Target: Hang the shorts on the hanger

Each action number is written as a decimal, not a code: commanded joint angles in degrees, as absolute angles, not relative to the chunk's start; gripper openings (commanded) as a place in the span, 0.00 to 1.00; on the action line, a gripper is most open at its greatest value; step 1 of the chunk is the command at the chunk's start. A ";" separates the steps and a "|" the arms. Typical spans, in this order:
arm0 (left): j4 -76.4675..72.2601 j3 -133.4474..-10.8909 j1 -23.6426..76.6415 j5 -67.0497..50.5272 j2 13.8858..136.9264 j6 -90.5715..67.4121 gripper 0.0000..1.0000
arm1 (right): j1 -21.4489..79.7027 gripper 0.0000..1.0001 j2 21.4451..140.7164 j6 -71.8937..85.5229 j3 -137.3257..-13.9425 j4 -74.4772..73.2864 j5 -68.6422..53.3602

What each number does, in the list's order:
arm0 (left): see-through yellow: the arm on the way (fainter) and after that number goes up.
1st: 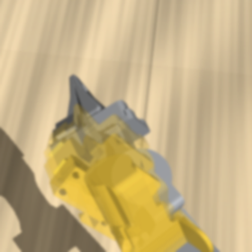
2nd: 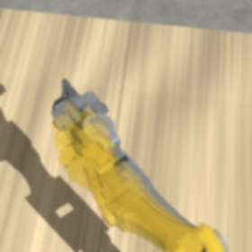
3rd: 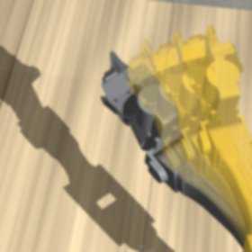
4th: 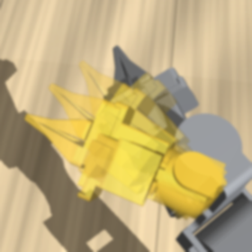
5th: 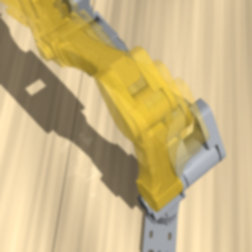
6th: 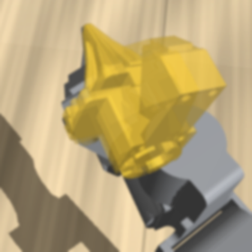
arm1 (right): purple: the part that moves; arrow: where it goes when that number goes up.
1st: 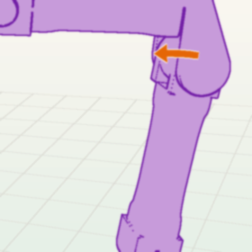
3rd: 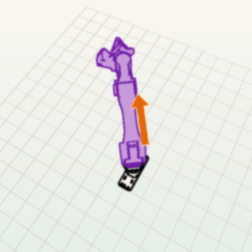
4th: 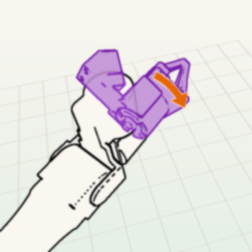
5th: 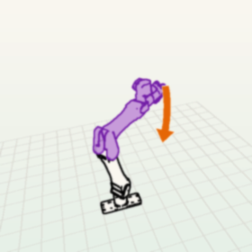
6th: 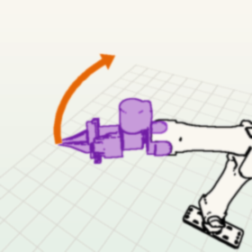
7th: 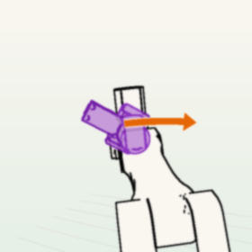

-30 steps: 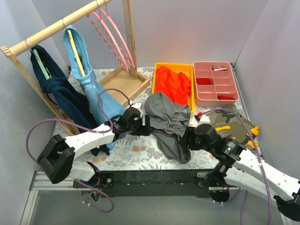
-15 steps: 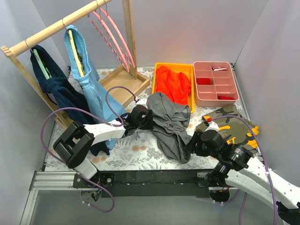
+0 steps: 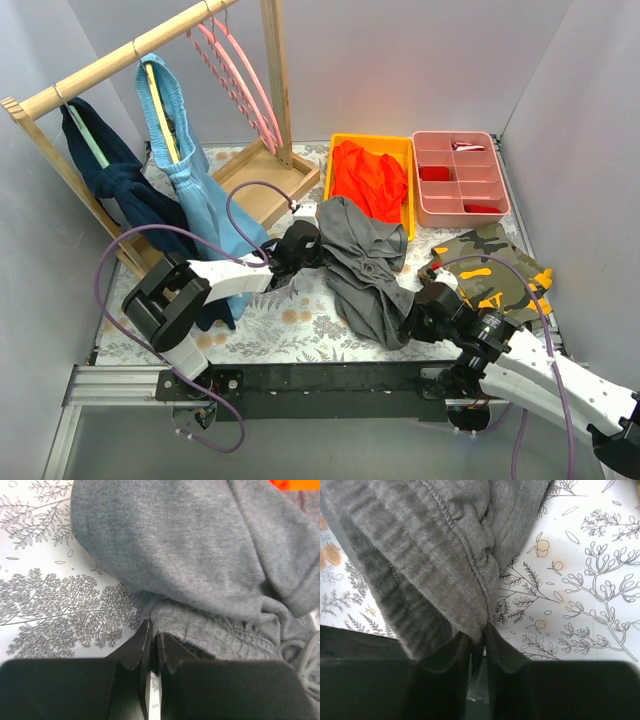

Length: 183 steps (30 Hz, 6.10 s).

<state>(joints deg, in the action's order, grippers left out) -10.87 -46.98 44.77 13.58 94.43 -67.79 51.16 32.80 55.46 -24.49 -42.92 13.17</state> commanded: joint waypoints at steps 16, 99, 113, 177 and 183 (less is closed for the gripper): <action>45.06 -101.01 44.74 14.41 68.37 -52.30 0.00 | 51.50 0.01 59.22 26.67 -96.46 -48.69 48.07; 28.22 -112.94 11.51 -5.01 87.54 -67.67 0.51 | 25.49 0.64 64.25 23.03 -48.87 -20.92 -3.69; 19.96 -109.42 11.51 -7.99 89.56 -72.94 0.48 | 25.49 0.64 64.16 22.94 -48.43 -20.74 -3.87; 5.71 -106.35 15.20 1.58 97.12 -82.27 0.26 | 25.49 0.64 63.72 22.06 -49.39 -21.88 -3.87; 5.80 -105.65 15.47 -3.59 95.71 -81.74 0.06 | 25.49 0.64 63.55 21.97 -49.13 -21.53 -4.04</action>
<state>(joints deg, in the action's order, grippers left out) 5.89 -106.21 15.27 0.45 97.65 -82.46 25.61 64.16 22.87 -48.90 -22.55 -3.25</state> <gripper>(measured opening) 0.105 0.642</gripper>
